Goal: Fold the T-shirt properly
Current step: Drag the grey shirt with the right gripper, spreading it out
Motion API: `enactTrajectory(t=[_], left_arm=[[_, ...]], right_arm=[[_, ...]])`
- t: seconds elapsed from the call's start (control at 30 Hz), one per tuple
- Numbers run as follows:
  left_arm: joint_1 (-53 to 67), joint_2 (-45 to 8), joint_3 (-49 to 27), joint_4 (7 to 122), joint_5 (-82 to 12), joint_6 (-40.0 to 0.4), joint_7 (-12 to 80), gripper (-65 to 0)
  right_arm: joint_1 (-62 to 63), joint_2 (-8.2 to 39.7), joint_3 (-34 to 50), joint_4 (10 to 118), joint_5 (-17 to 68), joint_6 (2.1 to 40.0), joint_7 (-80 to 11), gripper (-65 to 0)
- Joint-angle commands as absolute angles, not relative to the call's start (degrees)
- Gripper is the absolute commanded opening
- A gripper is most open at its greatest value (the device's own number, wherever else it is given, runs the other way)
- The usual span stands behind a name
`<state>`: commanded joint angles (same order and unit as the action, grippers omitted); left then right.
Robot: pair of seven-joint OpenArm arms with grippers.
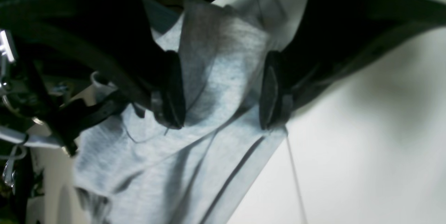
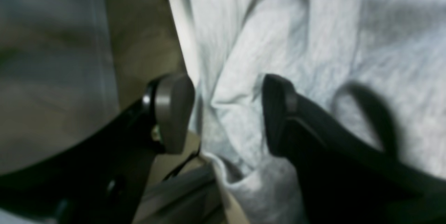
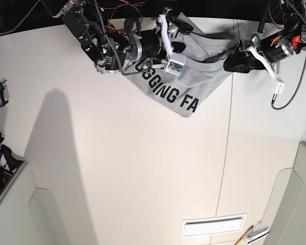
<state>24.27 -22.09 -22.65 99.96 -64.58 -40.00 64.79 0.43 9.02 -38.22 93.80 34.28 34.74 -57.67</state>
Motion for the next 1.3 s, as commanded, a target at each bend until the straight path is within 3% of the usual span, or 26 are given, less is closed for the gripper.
enactTrajectory(t=[0.23, 0.47, 0.67, 0.7, 0.8, 1.07, 1.17, 1.3], left_arm=[[19.16, -22.09, -21.71, 91.42, -62.17, -40.0, 64.23, -27.7], [17.08, -22.79, -21.71, 91.07, -63.02, -40.0, 64.12, -27.7], [17.17, -25.78, -23.44, 93.03, -69.12, -40.0, 66.11, -27.7], [17.19, -25.85, -25.04, 93.65, -70.11, -40.0, 67.13, -27.7], [17.17, -25.85, -30.41, 95.18, -73.84, -40.0, 69.41, -27.7], [19.05, -25.74, -34.59, 95.68, -78.85, -40.0, 72.79, -27.7], [19.03, -25.74, -34.59, 95.68, -79.13, -40.0, 72.88, -27.7], [19.03, -25.74, -34.59, 95.68, -79.94, -40.0, 73.14, -27.7]], right_arm=[[-0.62, 8.84, -45.5, 95.48, 37.01, 34.74, -59.61, -31.8], [-0.3, 4.45, -38.52, 97.03, 34.46, 34.72, -58.92, -31.8], [4.32, 4.23, -32.45, 97.03, 34.92, 34.35, -57.45, -32.4], [4.56, 4.23, -31.9, 97.03, 34.87, 34.28, -56.69, -37.3], [4.54, 4.23, -31.51, 97.01, 34.17, 34.3, -55.7, -65.0], [3.38, 4.73, -35.66, 94.56, 29.69, 34.76, -54.37, -65.0], [4.16, 4.73, -38.52, 87.44, 24.53, 34.7, -49.47, -65.0], [9.58, 4.6, -39.86, 75.57, 23.68, 34.35, -47.27, -65.0]])
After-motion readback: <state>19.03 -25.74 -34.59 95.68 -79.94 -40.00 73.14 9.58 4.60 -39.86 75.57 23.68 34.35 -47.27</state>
